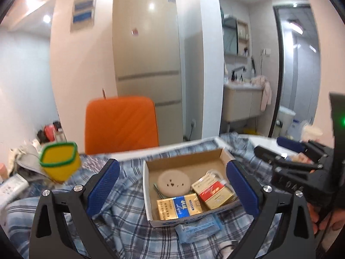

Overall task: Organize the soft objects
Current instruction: 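Lower the blue-gold pack and Face pack into the box and open both tools, then withdraw both tools and move them toward the bunny case and blue wipes pack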

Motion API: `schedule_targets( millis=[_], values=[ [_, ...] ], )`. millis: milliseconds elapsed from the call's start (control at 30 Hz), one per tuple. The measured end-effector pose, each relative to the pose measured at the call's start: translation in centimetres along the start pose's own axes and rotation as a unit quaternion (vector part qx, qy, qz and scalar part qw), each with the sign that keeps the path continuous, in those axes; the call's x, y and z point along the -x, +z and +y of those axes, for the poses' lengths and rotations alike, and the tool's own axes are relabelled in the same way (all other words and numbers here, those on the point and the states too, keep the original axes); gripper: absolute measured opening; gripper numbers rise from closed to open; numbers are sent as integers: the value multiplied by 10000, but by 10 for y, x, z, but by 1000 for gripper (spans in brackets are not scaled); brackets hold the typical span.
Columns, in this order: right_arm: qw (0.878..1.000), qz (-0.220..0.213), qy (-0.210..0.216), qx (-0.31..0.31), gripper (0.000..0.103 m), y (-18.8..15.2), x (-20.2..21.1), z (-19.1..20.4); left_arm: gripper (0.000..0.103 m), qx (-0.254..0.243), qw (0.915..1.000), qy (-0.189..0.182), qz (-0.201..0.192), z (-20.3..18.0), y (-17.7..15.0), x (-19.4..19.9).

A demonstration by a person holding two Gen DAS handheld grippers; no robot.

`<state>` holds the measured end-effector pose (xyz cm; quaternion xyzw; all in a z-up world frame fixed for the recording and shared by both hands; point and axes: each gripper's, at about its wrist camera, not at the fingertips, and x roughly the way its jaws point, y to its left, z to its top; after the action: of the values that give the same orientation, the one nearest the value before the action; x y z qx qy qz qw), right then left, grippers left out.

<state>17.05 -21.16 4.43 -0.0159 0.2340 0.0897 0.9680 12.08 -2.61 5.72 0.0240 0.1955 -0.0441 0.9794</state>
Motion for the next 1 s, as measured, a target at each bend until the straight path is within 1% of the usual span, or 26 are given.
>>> schedule_targets(
  millis=[33, 133, 200, 267, 300, 333, 367, 433, 500, 567, 633, 667, 767, 833, 900, 933, 1000],
  values=[
    [9999, -111, 38, 46, 65, 0, 13, 3, 99, 39, 9999, -18, -118, 0, 2, 12],
    [9995, -234, 162, 98, 65, -1, 36, 9, 99, 99, 9991, -92, -390, 0, 3, 40],
    [9992, -289, 242, 144, 65, -4, 51, 12, 99, 86, 9983, -22, -573, -2, -1, 53],
    [9985, -401, 309, 186, 67, -8, 65, 15, 103, 77, 9971, 60, -761, 0, -5, 65],
    [9981, -492, 335, 158, 76, -11, 71, 15, 103, 87, 9963, 64, -854, 0, -8, 71],
    [9974, -628, 346, 105, 90, -14, 78, 14, 103, 102, 9952, -56, -974, 1, -12, 77],
    [9962, -805, 317, 38, 94, -18, 85, 12, 103, 125, 9941, -91, -1071, 1, -17, 82],
    [9944, -1043, 172, 74, 95, -25, 95, 12, 103, 208, 9926, 98, -1193, 4, -26, 89],
    [9936, -1110, 65, 202, 95, -30, 100, 13, 103, 257, 9921, 59, -1229, 7, -34, 93],
    [9933, -1134, 45, 218, 95, -36, 103, 14, 103, 223, 9923, 6, -1221, 8, -42, 92],
    [9925, -1193, 79, 264, 103, -42, 102, 16, 103, 215, 9923, -40, -1220, 7, -51, 90],
    [9922, -1210, 73, 296, 103, -45, 101, 18, 103, 232, 9929, 21, -1171, 6, -55, 88],
    [9935, -1036, 48, 464, 103, -54, 90, 26, 103, 345, 9934, 32, -1090, 7, -69, 82],
    [9951, -850, 143, 491, 103, -59, 80, 28, 103, 394, 9942, 23, -999, 10, -76, 77],
    [9968, -533, 292, 525, 103, -64, 67, 31, 103, 387, 9948, 101, -936, 11, -83, 73],
    [9970, -444, 335, 540, 103, -66, 63, 32, 103, 349, 9953, 135, -892, 11, -87, 70],
    [9971, -95, 492, 565, 103, -71, 51, 34, 103, 335, 9966, 172, -732, 12, -91, 65]
  ],
)
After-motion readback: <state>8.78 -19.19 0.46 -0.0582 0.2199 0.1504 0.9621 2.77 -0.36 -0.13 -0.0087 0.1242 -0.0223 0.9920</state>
